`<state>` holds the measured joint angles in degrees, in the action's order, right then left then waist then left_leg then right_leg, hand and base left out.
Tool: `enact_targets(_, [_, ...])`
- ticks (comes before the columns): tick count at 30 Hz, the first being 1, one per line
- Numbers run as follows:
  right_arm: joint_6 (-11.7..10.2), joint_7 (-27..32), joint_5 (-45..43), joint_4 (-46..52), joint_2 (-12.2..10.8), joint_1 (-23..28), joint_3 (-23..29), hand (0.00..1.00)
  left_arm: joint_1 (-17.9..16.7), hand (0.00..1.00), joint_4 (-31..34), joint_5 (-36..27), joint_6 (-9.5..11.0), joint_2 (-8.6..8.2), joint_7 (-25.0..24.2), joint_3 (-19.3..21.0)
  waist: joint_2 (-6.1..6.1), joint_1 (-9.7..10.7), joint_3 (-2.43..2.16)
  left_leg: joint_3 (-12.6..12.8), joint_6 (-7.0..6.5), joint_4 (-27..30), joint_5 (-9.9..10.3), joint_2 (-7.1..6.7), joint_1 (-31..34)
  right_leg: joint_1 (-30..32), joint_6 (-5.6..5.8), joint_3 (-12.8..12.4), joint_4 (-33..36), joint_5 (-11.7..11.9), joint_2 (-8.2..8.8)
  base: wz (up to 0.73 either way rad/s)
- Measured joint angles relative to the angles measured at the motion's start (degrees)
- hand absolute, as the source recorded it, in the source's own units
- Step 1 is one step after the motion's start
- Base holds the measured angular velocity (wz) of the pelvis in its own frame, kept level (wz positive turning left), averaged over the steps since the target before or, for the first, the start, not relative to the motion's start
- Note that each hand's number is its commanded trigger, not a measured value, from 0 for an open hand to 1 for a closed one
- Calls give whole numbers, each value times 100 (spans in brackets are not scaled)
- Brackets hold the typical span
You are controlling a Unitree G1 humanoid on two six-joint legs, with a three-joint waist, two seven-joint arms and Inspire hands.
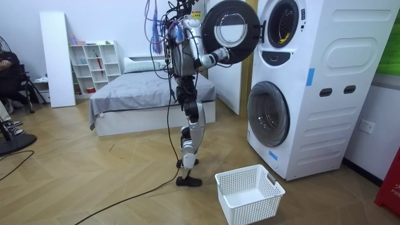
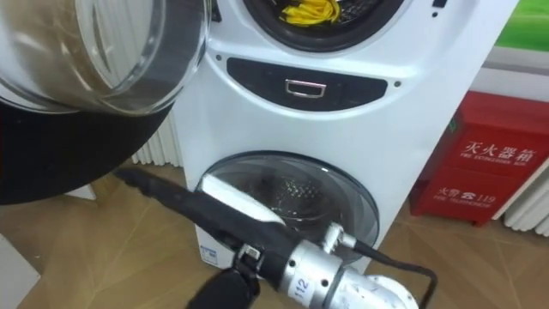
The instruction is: Pick clothes from washing machine
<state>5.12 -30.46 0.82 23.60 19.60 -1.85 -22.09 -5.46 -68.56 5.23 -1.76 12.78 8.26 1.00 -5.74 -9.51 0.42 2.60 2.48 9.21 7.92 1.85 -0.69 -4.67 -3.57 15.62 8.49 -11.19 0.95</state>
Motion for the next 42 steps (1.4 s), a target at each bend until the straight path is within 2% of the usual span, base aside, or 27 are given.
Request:
enact_targets(7, [62,-49,-693,-821,73,106,250,0,-63,0,268,142,4,55,-62,57,-44,23,-23,-4,0,2,0,-6,-2,-3,4,-3,1,-2,5,0])
enact_targets(15, [93,350,-1198,-1241,73,210,1062,0,-211,0,279,167,-41,38,1,121,-44,234,-17,-12,-4,-3,2,-18,-52,-50,11,10,7,-6,14,0])
enact_targets(17, [92,577,-1229,-1212,-36,222,1435,0,-284,0,281,170,-46,-22,7,251,13,292,19,3,-17,1,10,-17,-57,-41,12,-7,15,-6,17,-5])
enact_targets(22, [47,1192,-1148,-843,-262,140,1968,0,-339,0,258,166,-38,-125,14,413,98,296,23,135,-33,6,23,-9,-102,-57,16,-115,16,-4,13,-10])
enact_targets(26, [-28,1572,-1015,-678,-360,-92,1979,0,-336,0,257,171,-9,-195,111,457,140,316,37,179,-33,-8,23,-8,-136,-84,21,-116,16,-4,16,-1])
enact_targets(31, [-38,1833,-966,-508,-380,-379,2015,0,-337,0,257,172,48,-245,139,564,158,318,28,196,-33,-24,23,-10,-149,-91,29,-115,12,-9,21,0])
enact_targets(35, [-68,1985,-909,-294,-380,-415,2063,0,-329,0,295,172,45,-274,158,567,171,312,18,202,-34,-28,23,-14,-148,-89,32,-116,13,-11,25,0])
enact_targets(39, [-63,2193,-525,-210,-380,-566,2108,0,-343,0,353,237,18,-316,156,575,210,299,-35,201,-34,-47,22,-18,-132,-52,40,-135,17,-16,27,0])
enact_targets(42, [-63,2350,-6,-209,-372,-754,2101,0,-331,0,361,241,-27,-314,156,575,195,275,-57,201,-34,-49,22,-18,-134,-44,40,-137,32,-15,27,0])
